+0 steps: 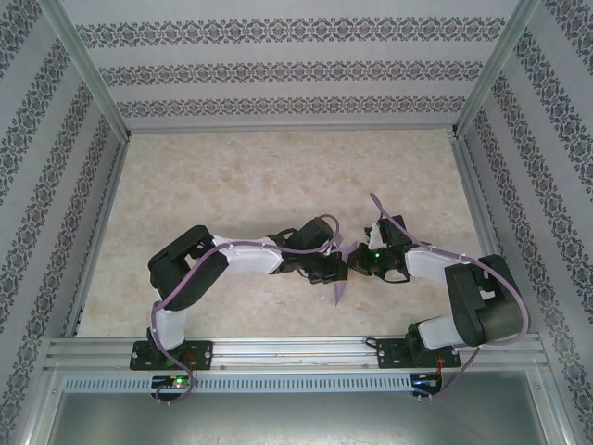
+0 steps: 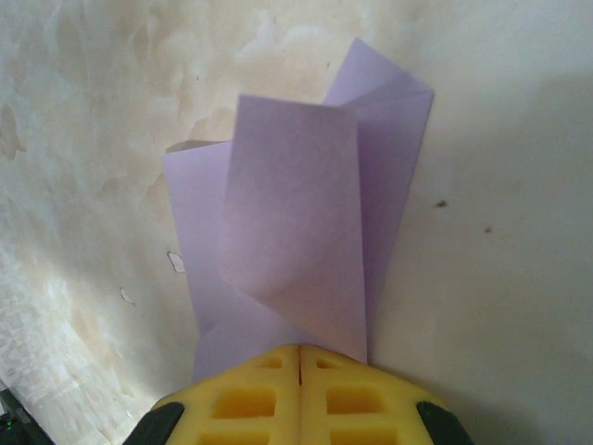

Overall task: Fold a paper plane with a square sheet of paper (fold left side to right side)
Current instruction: Perform the fifth fold on the wing at the bottom-center of the table.

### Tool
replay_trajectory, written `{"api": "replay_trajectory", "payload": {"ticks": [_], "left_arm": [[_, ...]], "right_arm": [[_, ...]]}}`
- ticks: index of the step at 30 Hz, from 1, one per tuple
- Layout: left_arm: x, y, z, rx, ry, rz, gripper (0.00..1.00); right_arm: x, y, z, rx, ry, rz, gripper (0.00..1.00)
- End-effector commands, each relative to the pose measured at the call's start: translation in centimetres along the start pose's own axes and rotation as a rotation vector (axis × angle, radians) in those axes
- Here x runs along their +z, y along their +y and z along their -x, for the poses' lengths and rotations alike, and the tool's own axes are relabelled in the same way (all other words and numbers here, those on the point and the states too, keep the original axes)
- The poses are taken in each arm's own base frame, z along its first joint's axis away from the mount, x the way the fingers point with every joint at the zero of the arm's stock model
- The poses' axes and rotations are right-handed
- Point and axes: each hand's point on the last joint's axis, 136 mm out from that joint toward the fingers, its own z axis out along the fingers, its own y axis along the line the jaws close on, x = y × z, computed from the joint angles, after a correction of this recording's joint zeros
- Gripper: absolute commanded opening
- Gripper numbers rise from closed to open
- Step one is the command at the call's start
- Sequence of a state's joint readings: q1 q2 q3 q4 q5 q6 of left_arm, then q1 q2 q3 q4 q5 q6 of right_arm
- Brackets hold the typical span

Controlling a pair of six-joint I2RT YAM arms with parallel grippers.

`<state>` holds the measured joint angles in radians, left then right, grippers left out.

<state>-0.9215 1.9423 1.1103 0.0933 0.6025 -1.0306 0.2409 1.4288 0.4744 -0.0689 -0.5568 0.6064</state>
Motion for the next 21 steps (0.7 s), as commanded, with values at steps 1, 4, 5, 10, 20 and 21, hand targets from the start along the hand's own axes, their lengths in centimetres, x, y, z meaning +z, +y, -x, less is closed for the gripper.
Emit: {"api": "replay_trajectory", "payload": {"ticks": [1, 4, 5, 10, 20, 21], "left_arm": [[0.9, 0.2, -1.1, -0.013, 0.031, 0.002, 0.09], [1.4, 0.9, -1.6, -0.024, 0.038, 0.019, 0.09], [1.5, 1.2, -1.7, -0.028, 0.041, 0.023, 0.09], [1.9, 2.3, -2.2, -0.044, 0.043, 0.050, 0.09], [3.1, 3.9, -3.4, -0.064, 0.054, 0.097, 0.08], [3.1, 4.3, -3.5, -0.066, 0.052, 0.109, 0.08]], "right_arm": [[0.6, -3.5, -3.0, 0.062, 0.091, -0.138, 0.00], [0.6, -3.3, -3.0, 0.055, 0.090, -0.133, 0.00], [0.6, -3.3, -3.0, 0.055, 0.088, -0.132, 0.00], [0.5, -3.2, -3.1, 0.053, 0.090, -0.129, 0.00], [0.2, -2.3, -2.7, 0.043, 0.077, -0.092, 0.00], [0.1, -1.9, -2.5, 0.038, 0.071, -0.079, 0.00]]}}
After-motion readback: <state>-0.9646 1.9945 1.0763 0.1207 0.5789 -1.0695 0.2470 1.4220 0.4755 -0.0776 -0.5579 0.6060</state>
